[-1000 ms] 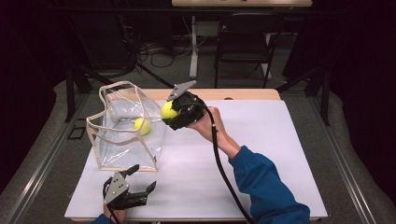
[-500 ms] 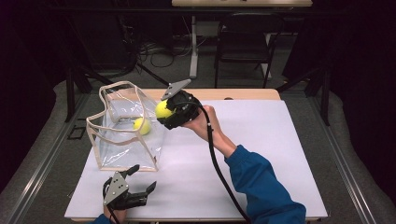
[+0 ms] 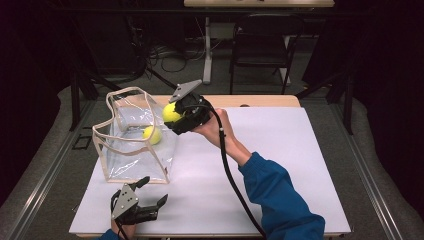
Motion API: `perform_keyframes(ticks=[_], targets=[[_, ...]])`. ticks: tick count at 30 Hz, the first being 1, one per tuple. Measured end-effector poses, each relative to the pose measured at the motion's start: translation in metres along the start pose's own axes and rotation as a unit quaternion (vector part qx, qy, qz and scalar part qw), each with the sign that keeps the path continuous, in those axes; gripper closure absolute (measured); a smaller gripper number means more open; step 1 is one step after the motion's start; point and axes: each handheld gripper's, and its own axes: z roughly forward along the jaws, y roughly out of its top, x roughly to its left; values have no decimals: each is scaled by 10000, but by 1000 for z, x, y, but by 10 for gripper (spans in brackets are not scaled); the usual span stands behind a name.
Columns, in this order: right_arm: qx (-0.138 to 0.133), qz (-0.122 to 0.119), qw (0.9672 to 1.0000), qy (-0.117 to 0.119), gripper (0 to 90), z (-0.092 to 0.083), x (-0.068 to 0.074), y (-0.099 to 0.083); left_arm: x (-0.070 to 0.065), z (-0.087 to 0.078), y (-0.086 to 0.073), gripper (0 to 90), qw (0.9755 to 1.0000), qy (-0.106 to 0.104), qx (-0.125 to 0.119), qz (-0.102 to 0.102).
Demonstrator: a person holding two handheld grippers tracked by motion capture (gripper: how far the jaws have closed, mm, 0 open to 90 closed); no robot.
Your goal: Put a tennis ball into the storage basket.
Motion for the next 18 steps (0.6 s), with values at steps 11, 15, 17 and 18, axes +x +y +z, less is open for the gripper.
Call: perform_keyframes(ticks=[11,15,17,18], targets=[[-79,-61,10000,-1,263,3,3,17,0,0,0,161,10000,1,-12,-13],[-104,-80,9999,-12,263,4,4,19,-1,-1,0,161,10000,2,-28,-19],[-156,-70,9998,-44,262,5,5,20,0,0,0,161,10000,9,-1,-23],[-190,-66,9998,-26,263,6,5,20,0,0,0,161,10000,10,0,-22]])
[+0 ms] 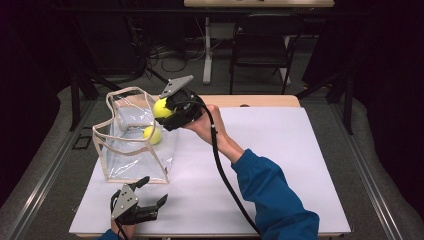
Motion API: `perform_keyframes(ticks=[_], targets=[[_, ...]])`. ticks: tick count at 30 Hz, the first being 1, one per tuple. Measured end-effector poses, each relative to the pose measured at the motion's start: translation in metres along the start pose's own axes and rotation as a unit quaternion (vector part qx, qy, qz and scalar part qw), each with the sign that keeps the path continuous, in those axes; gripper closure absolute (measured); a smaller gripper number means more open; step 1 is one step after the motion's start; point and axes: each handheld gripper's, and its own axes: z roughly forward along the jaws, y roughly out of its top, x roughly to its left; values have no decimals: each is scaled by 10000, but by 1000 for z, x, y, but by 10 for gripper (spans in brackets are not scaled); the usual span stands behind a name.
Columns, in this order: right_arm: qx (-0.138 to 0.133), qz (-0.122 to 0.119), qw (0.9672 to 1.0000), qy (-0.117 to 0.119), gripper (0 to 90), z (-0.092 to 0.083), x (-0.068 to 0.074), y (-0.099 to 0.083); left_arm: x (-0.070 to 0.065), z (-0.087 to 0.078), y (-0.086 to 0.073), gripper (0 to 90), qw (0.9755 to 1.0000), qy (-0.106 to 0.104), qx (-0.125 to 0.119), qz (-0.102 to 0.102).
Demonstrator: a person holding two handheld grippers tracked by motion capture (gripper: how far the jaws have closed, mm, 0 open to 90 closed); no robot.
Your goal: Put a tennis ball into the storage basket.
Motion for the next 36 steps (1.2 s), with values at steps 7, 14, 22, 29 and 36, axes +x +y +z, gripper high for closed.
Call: perform_keyframes(ticks=[7,14,22,29,36], targets=[[-68,23,10000,-15,262,4,1,2,0,0,0,161,10000,-7,-10,24],[-179,-27,9998,-51,263,4,4,5,1,0,0,161,10000,-11,-9,6],[-242,-19,9997,-91,262,5,4,6,1,1,0,161,10000,-11,5,4],[-221,42,9997,104,262,11,4,16,1,0,0,161,10000,-28,-14,-6],[-234,-45,9997,106,262,13,8,24,1,0,0,161,10000,-28,-37,-34]])
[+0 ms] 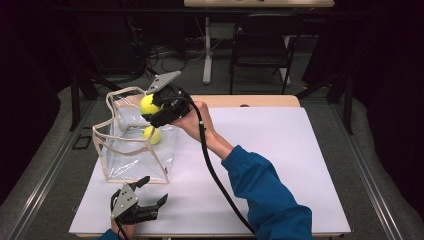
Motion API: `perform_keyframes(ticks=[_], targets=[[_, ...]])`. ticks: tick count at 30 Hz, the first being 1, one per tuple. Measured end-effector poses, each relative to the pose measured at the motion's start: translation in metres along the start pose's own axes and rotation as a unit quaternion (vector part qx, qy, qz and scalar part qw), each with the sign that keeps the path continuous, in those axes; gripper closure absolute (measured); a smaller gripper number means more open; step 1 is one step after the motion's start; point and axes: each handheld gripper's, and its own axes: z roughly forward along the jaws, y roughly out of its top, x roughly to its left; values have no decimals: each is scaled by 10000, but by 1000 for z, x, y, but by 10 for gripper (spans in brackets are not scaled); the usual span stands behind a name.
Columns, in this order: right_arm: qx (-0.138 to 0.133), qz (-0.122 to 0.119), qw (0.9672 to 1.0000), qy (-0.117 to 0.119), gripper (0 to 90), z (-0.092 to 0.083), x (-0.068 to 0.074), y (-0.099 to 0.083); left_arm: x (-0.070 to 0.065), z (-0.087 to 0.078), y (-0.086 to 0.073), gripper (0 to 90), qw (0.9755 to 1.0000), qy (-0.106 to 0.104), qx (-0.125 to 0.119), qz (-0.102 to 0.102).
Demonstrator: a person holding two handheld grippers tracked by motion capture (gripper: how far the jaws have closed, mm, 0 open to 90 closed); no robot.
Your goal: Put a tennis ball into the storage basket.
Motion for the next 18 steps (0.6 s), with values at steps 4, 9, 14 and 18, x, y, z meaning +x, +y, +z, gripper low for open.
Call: perform_keyframes(ticks=[4,9,14,18], targets=[[-83,8,10000,34,262,1,1,4,0,-1,0,161,10000,2,-23,-2],[-127,-62,9999,24,262,3,4,7,1,-1,0,161,10000,5,-22,-26],[-133,-67,9999,34,262,5,5,10,1,-1,0,161,10000,5,-42,-14],[-102,-58,9999,59,262,6,4,9,1,-1,0,161,10000,12,-45,-1]])
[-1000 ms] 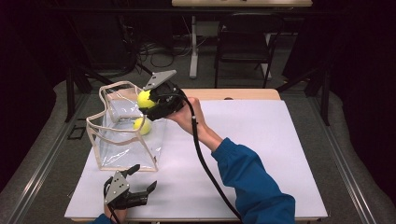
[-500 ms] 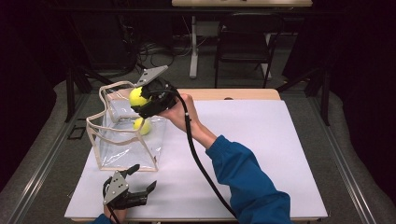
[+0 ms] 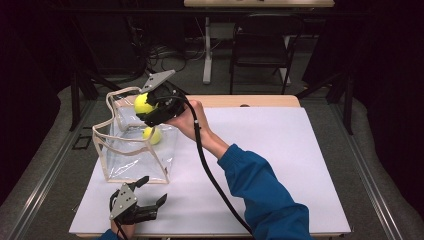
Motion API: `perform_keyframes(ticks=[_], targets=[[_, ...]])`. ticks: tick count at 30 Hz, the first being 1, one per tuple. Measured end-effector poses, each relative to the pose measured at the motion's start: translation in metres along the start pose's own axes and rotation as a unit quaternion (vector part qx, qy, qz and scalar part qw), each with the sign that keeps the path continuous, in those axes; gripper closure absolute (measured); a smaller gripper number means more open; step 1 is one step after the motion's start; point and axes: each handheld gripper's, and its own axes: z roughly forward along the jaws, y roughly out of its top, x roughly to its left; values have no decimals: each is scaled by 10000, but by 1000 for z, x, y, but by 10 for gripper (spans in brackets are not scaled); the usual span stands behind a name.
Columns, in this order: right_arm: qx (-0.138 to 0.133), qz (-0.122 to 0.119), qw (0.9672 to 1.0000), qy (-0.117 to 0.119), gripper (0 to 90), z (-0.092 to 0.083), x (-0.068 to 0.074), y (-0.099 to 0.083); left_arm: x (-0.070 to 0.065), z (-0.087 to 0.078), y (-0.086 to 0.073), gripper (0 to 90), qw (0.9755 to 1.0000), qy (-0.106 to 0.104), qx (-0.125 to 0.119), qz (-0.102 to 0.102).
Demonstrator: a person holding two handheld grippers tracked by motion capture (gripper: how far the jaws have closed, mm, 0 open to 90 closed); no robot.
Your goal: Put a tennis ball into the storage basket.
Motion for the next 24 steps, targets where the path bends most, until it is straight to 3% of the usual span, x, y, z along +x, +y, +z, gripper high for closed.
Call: perform_keyframes(ticks=[24], targets=[[-235,-4,9997,1,263,0,1,10,0,0,0,161,10000,-49,11,-17]])
